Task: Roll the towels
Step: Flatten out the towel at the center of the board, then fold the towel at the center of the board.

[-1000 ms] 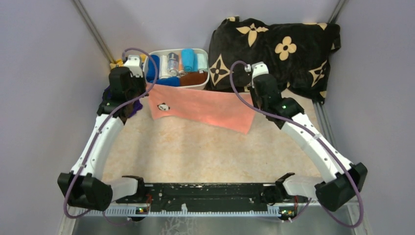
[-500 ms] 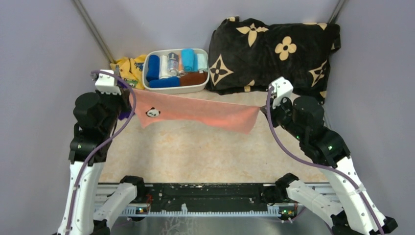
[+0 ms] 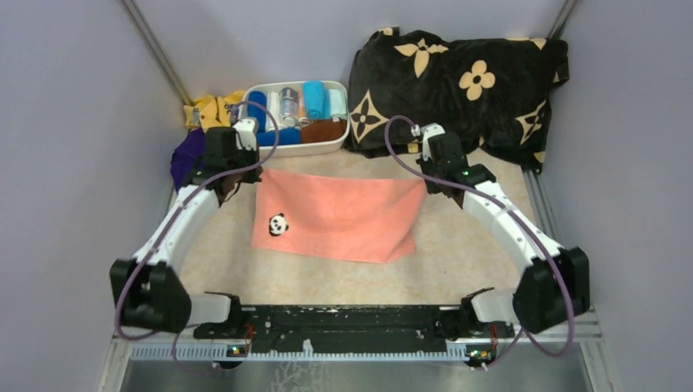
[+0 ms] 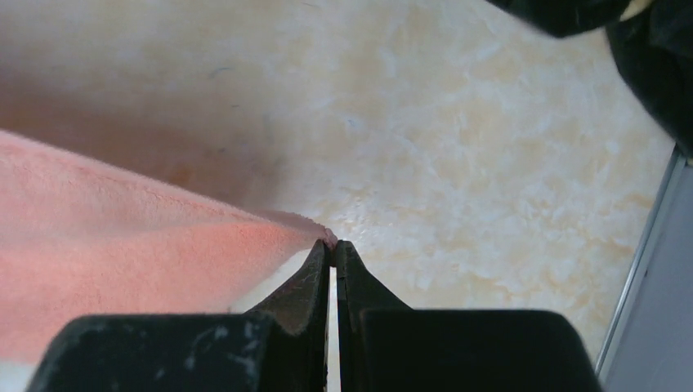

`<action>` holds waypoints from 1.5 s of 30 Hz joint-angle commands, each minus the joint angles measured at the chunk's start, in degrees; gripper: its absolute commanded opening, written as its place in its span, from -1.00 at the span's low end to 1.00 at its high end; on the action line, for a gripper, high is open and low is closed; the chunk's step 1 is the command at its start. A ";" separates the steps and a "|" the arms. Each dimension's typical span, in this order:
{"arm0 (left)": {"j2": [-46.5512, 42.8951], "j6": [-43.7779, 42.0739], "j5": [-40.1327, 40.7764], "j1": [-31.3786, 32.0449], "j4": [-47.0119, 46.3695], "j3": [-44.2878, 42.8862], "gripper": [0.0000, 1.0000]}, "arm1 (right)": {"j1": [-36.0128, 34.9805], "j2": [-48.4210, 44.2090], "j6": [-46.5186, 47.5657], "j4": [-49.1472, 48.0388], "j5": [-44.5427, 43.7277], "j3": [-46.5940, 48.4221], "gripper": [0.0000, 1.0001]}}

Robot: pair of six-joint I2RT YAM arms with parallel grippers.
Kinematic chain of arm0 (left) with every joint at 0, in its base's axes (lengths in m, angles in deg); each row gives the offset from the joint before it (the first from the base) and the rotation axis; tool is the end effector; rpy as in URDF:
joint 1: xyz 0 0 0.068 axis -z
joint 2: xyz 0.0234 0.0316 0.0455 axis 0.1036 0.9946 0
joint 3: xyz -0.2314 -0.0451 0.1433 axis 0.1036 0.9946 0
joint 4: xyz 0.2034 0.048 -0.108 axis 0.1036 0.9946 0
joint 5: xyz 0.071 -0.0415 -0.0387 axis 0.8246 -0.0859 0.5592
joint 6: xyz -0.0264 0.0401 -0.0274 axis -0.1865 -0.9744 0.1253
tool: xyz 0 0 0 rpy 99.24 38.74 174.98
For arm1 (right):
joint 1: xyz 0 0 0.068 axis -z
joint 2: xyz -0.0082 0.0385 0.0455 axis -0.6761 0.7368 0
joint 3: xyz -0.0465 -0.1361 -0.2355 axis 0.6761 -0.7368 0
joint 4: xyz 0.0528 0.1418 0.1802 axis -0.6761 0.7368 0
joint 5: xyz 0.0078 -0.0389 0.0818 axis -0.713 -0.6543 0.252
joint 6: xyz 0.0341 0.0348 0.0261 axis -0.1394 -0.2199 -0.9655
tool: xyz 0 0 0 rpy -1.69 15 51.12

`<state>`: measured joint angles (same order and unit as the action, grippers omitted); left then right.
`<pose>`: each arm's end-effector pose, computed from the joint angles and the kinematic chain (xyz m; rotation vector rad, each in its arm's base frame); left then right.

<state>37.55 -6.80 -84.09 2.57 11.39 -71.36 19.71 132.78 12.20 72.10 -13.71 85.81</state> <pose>0.2425 -0.0383 0.3229 0.2258 2.1466 -0.1181 0.2209 0.0860 0.3139 -0.4527 2.2746 -0.0334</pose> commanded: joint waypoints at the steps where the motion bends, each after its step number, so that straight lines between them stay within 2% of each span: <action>1: 13.61 -0.70 -1.48 -0.42 -9.10 -3.30 -1.00 | 5.71 8.16 -0.11 -15.16 -4.53 0.26 -1.00; 6: 27.56 -1.75 -2.00 -0.68 -9.81 -11.79 -1.00 | 7.77 19.47 2.46 -17.48 -5.52 6.38 -1.00; 12: 31.18 -3.81 -1.39 -1.19 -12.86 -14.53 -1.00 | 7.90 25.27 6.40 -19.65 -4.66 10.18 -1.00; 19: 28.77 -5.36 -2.02 -1.52 -14.73 -10.05 -1.00 | 7.89 20.95 7.11 -20.73 -4.40 5.96 -1.00; 30: 20.09 -4.04 -1.18 -1.57 -11.42 -1.52 -1.00 | 7.88 8.00 -1.99 -15.31 0.42 -5.48 -1.00; 35: 14.81 -1.29 -1.58 -1.57 -7.49 2.98 -1.00 | 7.89 3.23 -6.13 -13.92 5.47 -10.50 -1.00; 41: 11.53 2.36 -3.52 -1.57 -3.56 8.41 -1.00 | 7.88 2.28 -10.65 -10.22 9.18 -13.73 -1.00; 45: 10.57 3.60 -3.71 -1.56 -0.80 9.28 -1.00 | 7.91 3.62 -13.07 -6.75 7.61 -13.91 -1.00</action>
<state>50.10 -5.40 -86.98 1.63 6.89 -62.81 26.99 136.47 2.85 62.74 -5.86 71.34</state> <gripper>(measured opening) 0.013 0.012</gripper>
